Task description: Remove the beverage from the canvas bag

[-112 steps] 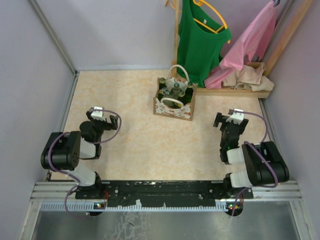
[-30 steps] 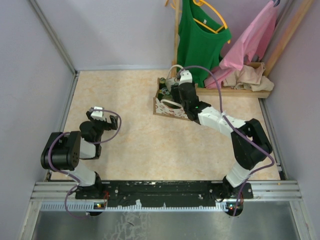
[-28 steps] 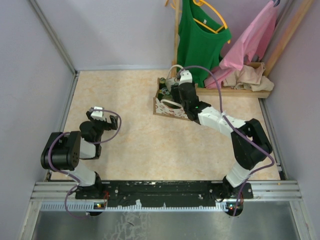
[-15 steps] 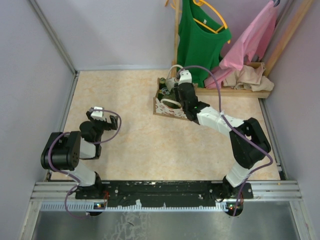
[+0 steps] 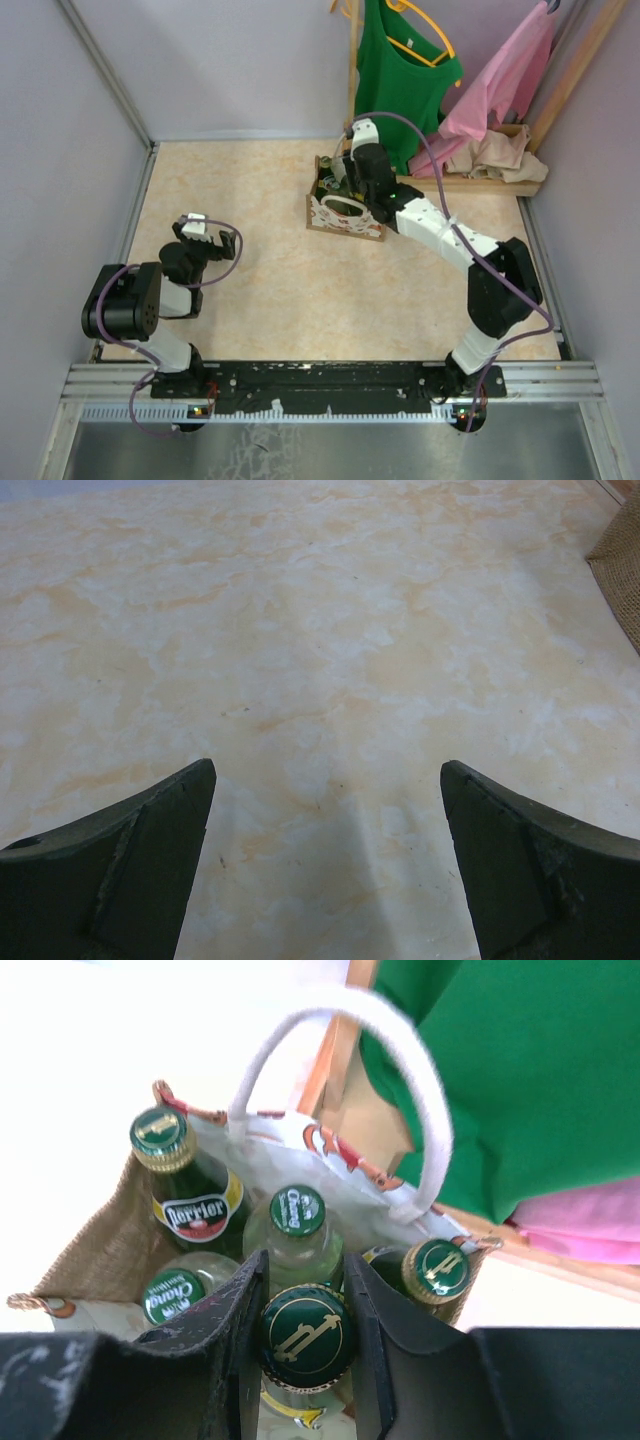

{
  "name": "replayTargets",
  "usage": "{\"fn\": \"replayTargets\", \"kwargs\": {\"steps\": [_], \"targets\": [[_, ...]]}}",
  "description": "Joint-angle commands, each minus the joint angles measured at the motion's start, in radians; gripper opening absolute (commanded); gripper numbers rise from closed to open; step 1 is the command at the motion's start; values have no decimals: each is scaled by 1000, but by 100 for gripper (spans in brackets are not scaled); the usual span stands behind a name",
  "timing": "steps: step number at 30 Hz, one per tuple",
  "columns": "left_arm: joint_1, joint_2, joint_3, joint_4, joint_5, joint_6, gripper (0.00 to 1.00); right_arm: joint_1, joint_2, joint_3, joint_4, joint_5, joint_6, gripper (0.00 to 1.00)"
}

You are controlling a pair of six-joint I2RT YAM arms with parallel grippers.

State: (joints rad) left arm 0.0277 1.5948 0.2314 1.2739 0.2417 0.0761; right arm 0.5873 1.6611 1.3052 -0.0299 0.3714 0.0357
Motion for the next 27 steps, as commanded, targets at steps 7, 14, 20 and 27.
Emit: {"fn": "replayTargets", "kwargs": {"steps": [7, 14, 20, 27], "targets": [[-7, 1, 11, 10, -1, 5, 100, 43, -218, 192, 233, -51, -75, 0], [-7, 1, 11, 9, -2, 5, 100, 218, -337, 221, 287, -47, -200, 0], [-6, 0, 11, 10, -1, 4, 100, 337, -414, 213, 256, -73, -212, 0], [-6, 0, 11, 10, -2, 5, 100, 387, -463, 81, 185, -124, -110, 0]]}}
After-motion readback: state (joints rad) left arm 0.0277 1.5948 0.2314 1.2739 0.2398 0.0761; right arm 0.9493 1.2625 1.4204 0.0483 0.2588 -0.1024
